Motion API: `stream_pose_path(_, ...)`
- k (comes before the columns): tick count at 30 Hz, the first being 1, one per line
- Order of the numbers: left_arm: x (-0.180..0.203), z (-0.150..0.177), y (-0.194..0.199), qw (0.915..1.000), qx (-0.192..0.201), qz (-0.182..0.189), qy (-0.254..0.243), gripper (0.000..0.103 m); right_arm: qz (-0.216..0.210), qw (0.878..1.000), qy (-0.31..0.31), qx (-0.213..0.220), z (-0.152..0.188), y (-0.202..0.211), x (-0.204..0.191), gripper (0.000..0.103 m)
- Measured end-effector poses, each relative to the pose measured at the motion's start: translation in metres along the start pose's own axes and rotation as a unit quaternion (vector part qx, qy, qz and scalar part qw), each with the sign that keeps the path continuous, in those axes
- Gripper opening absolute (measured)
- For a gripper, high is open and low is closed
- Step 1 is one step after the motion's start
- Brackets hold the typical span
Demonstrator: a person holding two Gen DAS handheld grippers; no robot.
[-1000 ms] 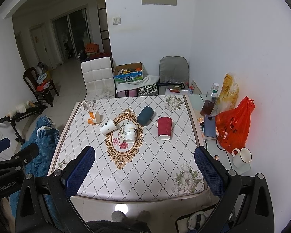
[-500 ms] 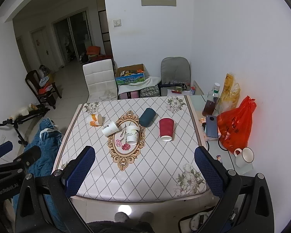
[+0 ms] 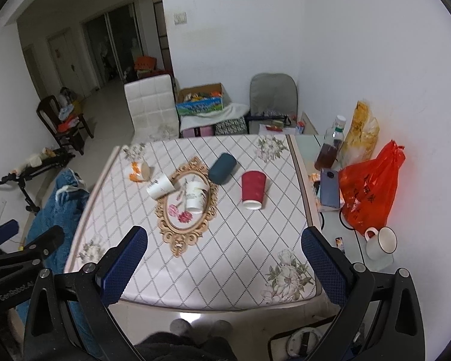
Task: Flip cup upside down
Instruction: 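Reach the left tool to the white bird-print paper cup and grasp it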
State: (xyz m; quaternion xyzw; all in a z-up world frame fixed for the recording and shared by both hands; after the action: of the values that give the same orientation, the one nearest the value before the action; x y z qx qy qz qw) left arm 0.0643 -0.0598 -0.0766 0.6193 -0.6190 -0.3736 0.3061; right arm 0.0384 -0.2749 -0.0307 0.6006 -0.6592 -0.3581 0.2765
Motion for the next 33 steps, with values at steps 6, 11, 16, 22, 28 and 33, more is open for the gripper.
stream_pose_path(6, 0.011, -0.002, -0.051, 0.9992, -0.035, -0.008, -0.015, 0.103, 0.021, 0.998, -0.001, -0.057, 0.012, -0.072, 0.013, 0.103)
stream_pose_path(11, 0.017, -0.014, -0.096, 0.9975, -0.061, -0.010, -0.035, 0.103, 0.034, 0.993, -0.008, -0.109, 0.033, -0.134, 0.020, 0.103)
stream_pose_path(16, 0.022, -0.033, -0.152, 0.9940, -0.095, -0.012, -0.054, 0.103, 0.039, 0.987, -0.014, -0.156, 0.051, -0.191, 0.019, 0.103)
stream_pose_path(22, 0.031, -0.056, -0.220, 0.9873, -0.137, -0.006, -0.080, 0.103, 0.049, 0.978, -0.015, -0.201, 0.065, -0.251, 0.015, 0.103)
stream_pose_path(28, 0.044, -0.075, -0.292, 0.9760, -0.192, 0.000, -0.103, 0.103, 0.056, 0.963, -0.015, -0.264, 0.084, -0.308, 0.017, 0.103)
stream_pose_path(33, 0.054, -0.084, -0.351, 0.9648, -0.236, 0.012, -0.115, 0.103, 0.061, 0.946, -0.025, -0.316, 0.104, -0.351, 0.025, 0.103)
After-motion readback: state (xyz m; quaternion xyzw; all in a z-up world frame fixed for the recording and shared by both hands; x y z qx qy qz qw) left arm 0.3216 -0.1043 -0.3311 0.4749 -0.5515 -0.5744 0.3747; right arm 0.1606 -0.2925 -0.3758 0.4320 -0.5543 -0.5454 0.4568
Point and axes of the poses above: each gripper's, at about its wrist camera, not at the fingertips, and y roughly against the way its jaws point, x to its right, z to its underside, the point moved 4 cm from there along -y, roughly the way its jaws point, and after that the axes turned 3 degrees about -y, right-handed, at the moved point
